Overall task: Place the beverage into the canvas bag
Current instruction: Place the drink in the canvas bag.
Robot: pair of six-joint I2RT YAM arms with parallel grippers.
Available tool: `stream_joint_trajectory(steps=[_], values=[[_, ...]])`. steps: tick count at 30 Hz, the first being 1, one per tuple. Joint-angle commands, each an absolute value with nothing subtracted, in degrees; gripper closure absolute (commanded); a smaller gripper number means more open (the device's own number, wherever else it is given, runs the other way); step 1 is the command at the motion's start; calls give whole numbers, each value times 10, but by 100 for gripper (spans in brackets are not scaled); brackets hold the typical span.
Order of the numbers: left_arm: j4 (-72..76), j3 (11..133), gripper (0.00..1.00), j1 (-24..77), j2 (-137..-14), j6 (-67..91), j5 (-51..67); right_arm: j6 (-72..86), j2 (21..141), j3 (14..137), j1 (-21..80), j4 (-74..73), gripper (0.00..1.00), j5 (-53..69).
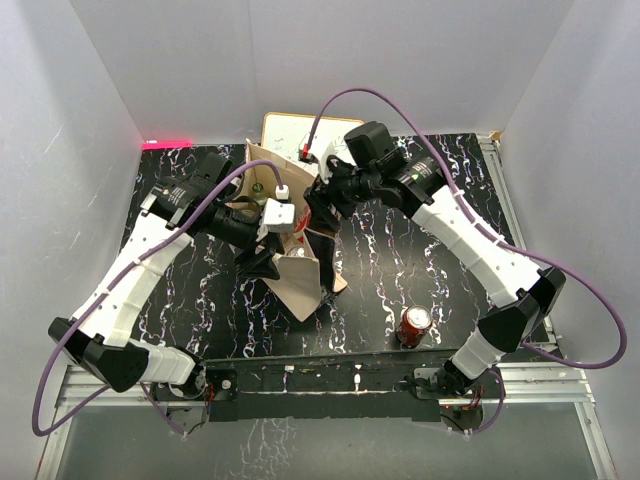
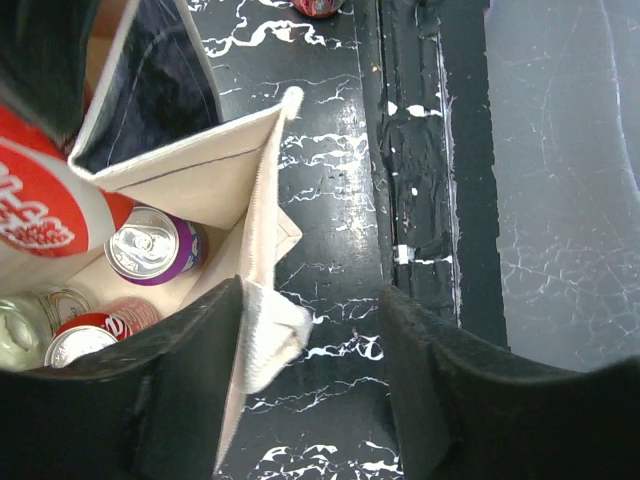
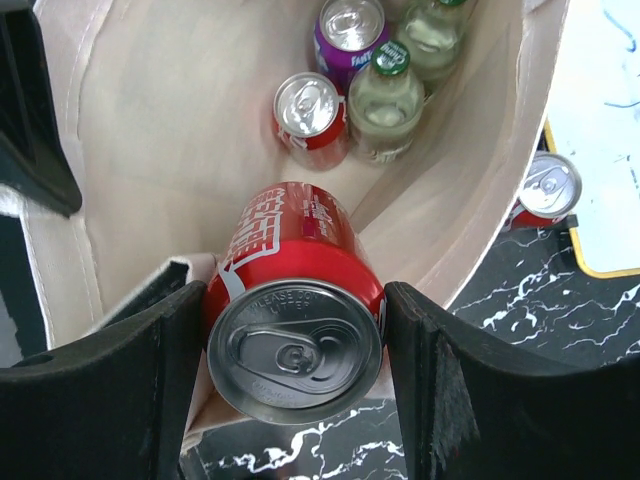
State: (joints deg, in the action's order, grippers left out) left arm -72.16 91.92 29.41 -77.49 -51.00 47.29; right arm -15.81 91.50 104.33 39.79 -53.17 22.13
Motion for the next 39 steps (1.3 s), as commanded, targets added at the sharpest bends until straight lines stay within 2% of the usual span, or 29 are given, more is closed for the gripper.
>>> stream_joint_trajectory(steps=[1,9,16,26,39], values=[[-739,908,50,298,-764,-519,472,-197,862,1058,369,-535,92,308],[-762,899,71,297,-762,-529,459,-253,868,1059,326,-606,92,385],[-775,854,92,298,-746,-550,452,-304,851,1000,315,-618,92,409],[-767,799,94,297,-733,-567,433,-325,834,880,313,-561,92,405],[-742,799,95,297,-760,-571,426,-331,881,890,311,-507,92,380]])
